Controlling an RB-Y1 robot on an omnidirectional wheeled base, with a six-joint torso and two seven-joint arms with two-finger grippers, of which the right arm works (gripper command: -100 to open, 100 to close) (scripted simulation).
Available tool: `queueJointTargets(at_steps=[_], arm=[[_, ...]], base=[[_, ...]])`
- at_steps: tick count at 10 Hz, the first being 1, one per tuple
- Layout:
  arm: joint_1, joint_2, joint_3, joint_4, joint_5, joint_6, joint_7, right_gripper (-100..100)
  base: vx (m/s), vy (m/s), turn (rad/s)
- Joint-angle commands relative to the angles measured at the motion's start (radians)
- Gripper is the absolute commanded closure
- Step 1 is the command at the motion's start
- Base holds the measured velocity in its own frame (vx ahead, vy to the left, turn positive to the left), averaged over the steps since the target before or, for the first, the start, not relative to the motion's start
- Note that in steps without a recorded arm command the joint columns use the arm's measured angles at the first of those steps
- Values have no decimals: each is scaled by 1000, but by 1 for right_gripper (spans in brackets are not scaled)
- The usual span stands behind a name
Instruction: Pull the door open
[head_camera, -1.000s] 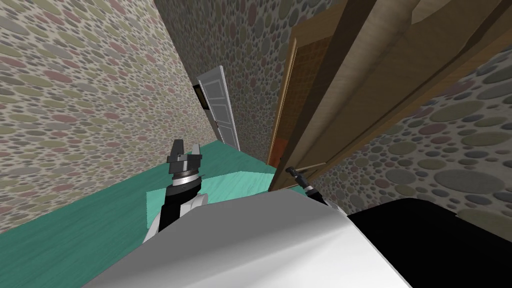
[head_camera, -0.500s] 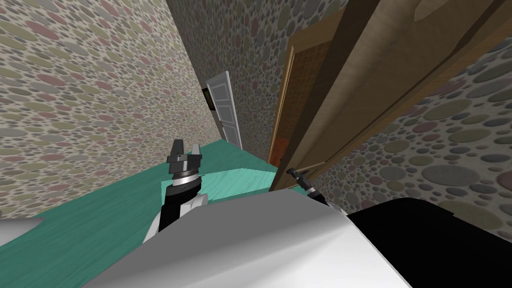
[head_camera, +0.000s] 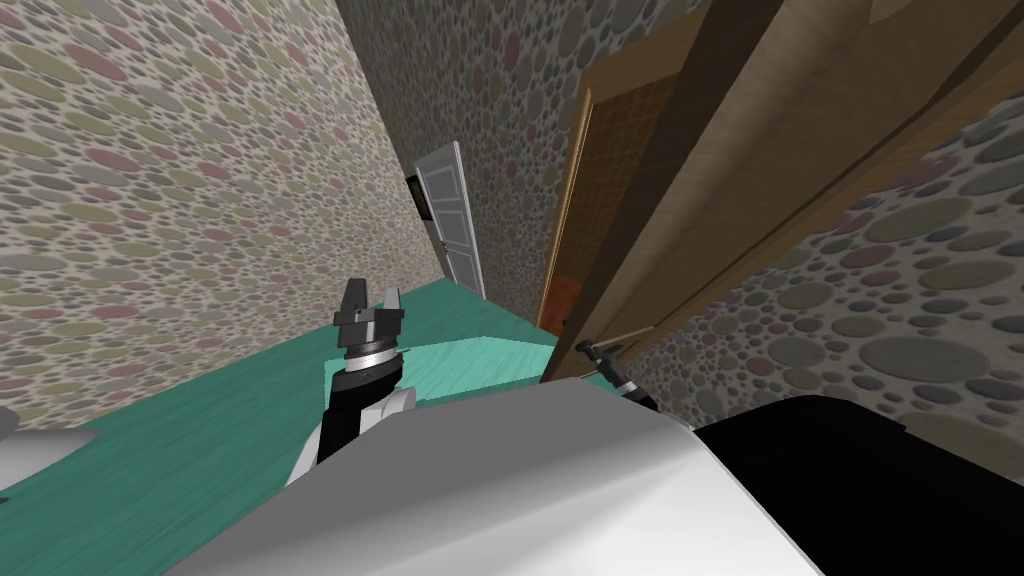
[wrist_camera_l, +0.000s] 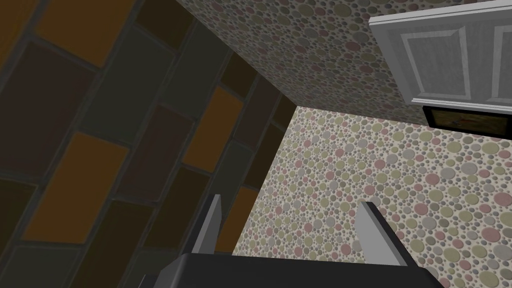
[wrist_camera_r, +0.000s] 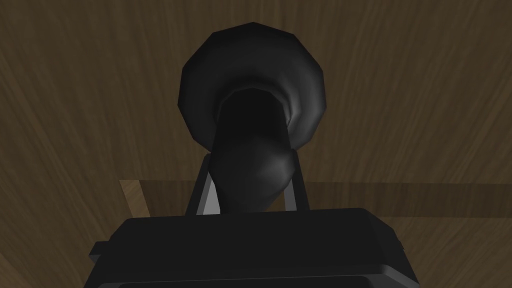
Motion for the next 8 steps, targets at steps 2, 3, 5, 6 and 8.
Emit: queueJointTargets(at_steps=[2,3,5,6,8], arm=[[16,14,17,23,13,-59,6,100],[19,16,19,33,15,-76,7,100],[25,19,24,54,20,-112,9,100],[28,20,26,65,22,-130,9,100],[35,23,31,88,27,-167,11,100]], base=[[13,-3,50],[9,-4,28],[9,-7,28],[2,-10,33],[-7,-18,26]])
